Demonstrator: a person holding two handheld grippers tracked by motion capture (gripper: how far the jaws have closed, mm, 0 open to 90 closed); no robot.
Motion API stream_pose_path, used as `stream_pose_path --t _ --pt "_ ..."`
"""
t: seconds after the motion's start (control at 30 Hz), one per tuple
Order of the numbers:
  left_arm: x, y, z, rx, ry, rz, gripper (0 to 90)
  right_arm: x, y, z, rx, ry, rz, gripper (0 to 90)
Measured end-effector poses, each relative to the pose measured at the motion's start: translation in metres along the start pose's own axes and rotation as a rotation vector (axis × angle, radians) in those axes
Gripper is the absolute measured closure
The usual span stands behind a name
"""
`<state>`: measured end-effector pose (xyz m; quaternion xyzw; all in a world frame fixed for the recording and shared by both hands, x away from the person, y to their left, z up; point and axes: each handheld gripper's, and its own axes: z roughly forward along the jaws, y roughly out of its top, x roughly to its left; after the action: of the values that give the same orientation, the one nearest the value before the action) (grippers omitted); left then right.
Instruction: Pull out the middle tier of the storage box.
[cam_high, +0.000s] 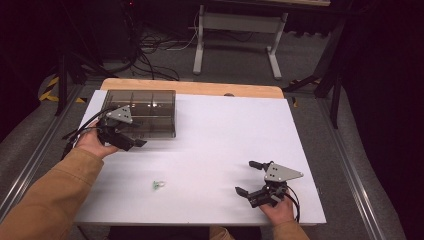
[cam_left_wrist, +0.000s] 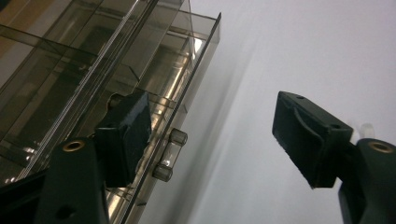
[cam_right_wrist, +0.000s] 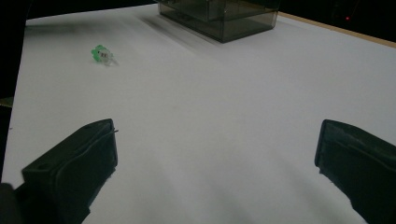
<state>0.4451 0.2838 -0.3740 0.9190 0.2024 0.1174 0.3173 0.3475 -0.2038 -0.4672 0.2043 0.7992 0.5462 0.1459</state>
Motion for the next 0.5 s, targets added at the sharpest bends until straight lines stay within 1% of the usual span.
stream_pose_path --t 0.07,0.1,0.13,0.17,0.2,0.23,0.3,0.47,0.5 --pt "0.001 0.001 0.002 0.02 0.005 0.005 31.4 0.0 0.0 0.0 0.0 0.0 -0.001 0.0" --pt "0.001 0.001 0.004 0.038 0.012 0.009 32.4 0.0 0.0 0.0 0.0 0.0 0.0 0.0" --pt "0.001 0.001 0.004 0.038 0.012 0.009 32.8 0.0 0.0 0.0 -0.001 0.0 0.0 0.0" --pt "0.002 0.002 0.006 0.055 0.013 0.01 33.5 0.0 0.0 0.0 0.0 0.0 0.0 0.0" --pt "0.002 0.002 0.006 0.055 0.013 0.01 33.9 0.0 0.0 0.0 0.0 0.0 0.0 0.0" --pt "0.003 0.002 0.008 0.074 0.016 0.014 34.6 0.0 0.0 0.0 -0.001 0.0 0.0 0.0" --pt "0.003 0.002 0.01 0.081 0.021 0.02 36.0 0.0 0.0 0.0 0.0 0.001 0.0 0.0" --pt "0.005 0.001 0.014 0.097 0.03 0.016 39.2 0.0 0.0 0.0 0.0 0.002 0.001 0.0" --pt "0.006 0.001 0.016 0.109 0.03 0.021 39.6 0.0 0.0 0.0 0.0 0.003 0.0 0.0"
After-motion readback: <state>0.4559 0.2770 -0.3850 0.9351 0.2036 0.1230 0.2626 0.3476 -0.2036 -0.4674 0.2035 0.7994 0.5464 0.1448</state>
